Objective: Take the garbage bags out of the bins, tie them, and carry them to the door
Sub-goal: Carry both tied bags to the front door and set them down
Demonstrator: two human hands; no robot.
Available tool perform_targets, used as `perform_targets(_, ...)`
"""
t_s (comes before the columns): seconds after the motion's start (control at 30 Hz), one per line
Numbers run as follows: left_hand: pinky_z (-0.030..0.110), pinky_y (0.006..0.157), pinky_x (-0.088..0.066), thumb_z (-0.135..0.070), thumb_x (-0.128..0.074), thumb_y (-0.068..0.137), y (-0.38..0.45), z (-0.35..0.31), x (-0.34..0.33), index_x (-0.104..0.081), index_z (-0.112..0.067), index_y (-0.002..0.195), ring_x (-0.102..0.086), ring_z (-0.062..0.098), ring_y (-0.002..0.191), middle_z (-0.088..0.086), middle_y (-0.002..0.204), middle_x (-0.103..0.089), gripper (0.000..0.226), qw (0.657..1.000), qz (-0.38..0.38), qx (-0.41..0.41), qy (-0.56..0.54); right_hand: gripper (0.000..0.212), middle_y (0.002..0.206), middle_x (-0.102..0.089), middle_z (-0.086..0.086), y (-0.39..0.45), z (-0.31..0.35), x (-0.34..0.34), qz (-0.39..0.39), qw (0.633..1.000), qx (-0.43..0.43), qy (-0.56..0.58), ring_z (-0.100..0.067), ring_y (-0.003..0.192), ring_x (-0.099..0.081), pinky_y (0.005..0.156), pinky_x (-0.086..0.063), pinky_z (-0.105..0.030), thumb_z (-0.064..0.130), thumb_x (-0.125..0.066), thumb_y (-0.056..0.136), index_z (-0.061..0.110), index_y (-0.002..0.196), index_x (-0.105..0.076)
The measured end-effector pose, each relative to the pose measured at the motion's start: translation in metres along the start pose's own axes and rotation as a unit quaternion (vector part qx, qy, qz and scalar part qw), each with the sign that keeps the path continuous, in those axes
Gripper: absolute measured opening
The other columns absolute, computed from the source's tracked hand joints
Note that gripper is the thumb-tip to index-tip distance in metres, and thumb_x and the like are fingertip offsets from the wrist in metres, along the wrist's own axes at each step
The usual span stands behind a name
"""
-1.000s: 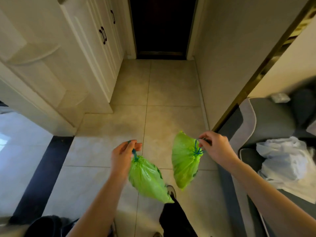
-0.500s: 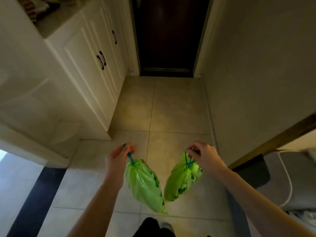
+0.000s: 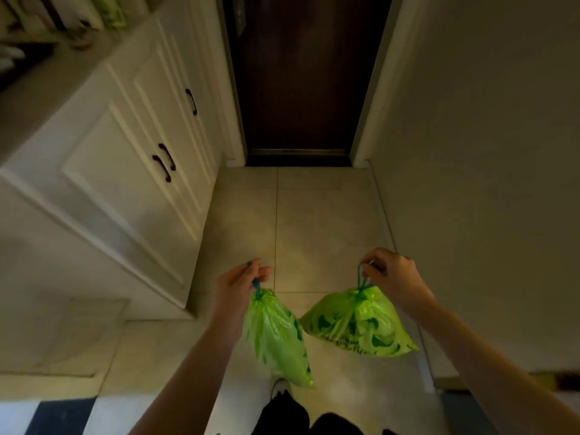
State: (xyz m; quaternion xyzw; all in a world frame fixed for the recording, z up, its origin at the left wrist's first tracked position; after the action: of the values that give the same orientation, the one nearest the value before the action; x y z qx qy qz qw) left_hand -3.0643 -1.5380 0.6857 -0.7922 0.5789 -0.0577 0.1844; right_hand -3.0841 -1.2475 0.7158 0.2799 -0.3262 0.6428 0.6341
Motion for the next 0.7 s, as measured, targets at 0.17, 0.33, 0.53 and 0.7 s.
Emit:
perform_targets(0.17, 0.021, 0.069, -0.056, -0.002, -0.054, 0.092, 0.092, -0.045, -0.035, -0.065, 0.004, 0.089, -0.069, 0.005, 0.060, -0.003, 0.060, -0.073, 0.013, 1.000, 0.013, -0.021, 0.004, 0.009, 0.063, -0.061, 0.011, 0.099, 0.015, 0.002, -0.030, 0.999, 0.015, -0.010, 0.006, 0.058, -0.057, 0.058, -0.037, 0.001, 0.008, -0.067, 0.081, 0.016, 0.079, -0.068)
perform_targets(0.33, 0.032, 0.079, -0.053, -0.004, -0.055, 0.092, 0.183, -0.070, -0.070, -0.068, -0.002, 0.085, -0.068, 0.017, 0.069, -0.002, 0.065, -0.073, 0.015, 1.000, 0.011, -0.014, 0.004, 0.008, 0.060, -0.061, 0.014, 0.204, 0.014, 0.001, -0.027, 0.999, 0.021, 0.011, 0.019, 0.060, -0.057, 0.057, -0.038, 0.003, 0.005, -0.066, 0.081, 0.013, 0.079, -0.067)
perform_targets(0.53, 0.028, 0.076, -0.054, -0.008, -0.055, 0.092, 0.303, -0.090, -0.106, -0.070, -0.008, 0.092, -0.069, 0.018, 0.075, 0.000, 0.074, -0.076, 0.014, 1.000, -0.015, 0.001, -0.005, 0.006, 0.059, -0.059, 0.015, 0.347, 0.011, -0.006, -0.004, 0.999, 0.040, 0.036, 0.016, 0.056, -0.057, 0.054, -0.038, 0.001, 0.004, -0.065, 0.082, 0.009, 0.080, -0.067)
perform_targets(0.7, 0.019, 0.070, -0.057, -0.009, -0.054, 0.094, 0.391, -0.120, -0.142, -0.070, -0.012, 0.093, -0.072, 0.013, 0.076, 0.002, 0.079, -0.078, 0.017, 0.999, -0.036, -0.001, 0.000, 0.012, 0.064, -0.064, 0.012, 0.458, 0.014, -0.006, 0.050, 0.995, 0.045, 0.075, -0.001, 0.059, -0.064, 0.057, -0.047, -0.006, 0.007, -0.063, 0.086, 0.017, 0.079, -0.062)
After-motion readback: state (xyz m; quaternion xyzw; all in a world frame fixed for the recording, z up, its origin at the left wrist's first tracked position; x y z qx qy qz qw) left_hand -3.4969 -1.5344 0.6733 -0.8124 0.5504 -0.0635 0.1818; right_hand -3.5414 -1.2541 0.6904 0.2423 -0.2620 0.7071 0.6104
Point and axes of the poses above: each hand's wrist, its own y-axis towards the middle knuckle, its own x-axis out of the back of the hand, z = x × y, the point moved 5 cm from there along y, towards the middle knuckle
